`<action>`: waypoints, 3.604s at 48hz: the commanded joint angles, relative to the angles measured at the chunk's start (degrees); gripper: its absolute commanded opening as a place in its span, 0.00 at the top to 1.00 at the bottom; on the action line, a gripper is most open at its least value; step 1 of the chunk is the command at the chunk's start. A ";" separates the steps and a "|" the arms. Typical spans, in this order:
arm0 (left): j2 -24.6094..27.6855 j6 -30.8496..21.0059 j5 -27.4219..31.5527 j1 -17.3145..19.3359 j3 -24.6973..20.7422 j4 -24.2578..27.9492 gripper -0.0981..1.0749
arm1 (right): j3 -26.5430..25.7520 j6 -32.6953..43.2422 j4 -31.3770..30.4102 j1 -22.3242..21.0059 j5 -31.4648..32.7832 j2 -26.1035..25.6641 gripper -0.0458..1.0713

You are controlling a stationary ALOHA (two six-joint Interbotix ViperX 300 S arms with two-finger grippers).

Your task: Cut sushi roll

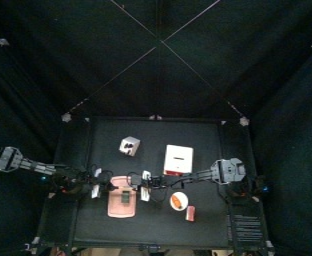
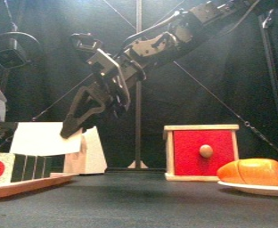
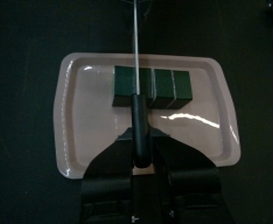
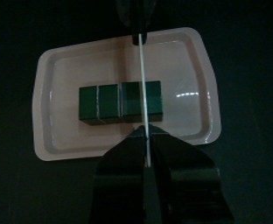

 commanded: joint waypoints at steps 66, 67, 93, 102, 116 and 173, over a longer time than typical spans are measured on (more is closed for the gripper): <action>-2.55 0.00 1.93 0.26 -4.92 10.99 0.59 | -1.23 -0.18 -2.29 0.79 -3.34 -3.34 0.74; -2.55 0.00 1.93 0.35 -4.92 10.99 0.59 | -1.23 -0.09 -2.29 0.79 -3.43 -3.34 0.74; -2.55 -0.09 1.93 0.44 -2.99 9.49 0.59 | -0.88 -0.09 -2.29 0.44 -3.52 -3.16 0.74; -2.55 -0.09 1.93 0.35 -2.55 8.88 0.59 | -0.70 -0.09 -2.37 0.44 -3.52 -3.08 0.74; -2.46 -0.09 1.85 0.44 -2.55 8.35 0.59 | -0.70 -0.09 -2.29 0.44 -3.52 -2.55 0.74; -1.85 -0.09 2.02 0.79 -4.04 10.46 0.59 | -0.62 -0.18 -2.46 -0.44 -3.52 -3.08 0.74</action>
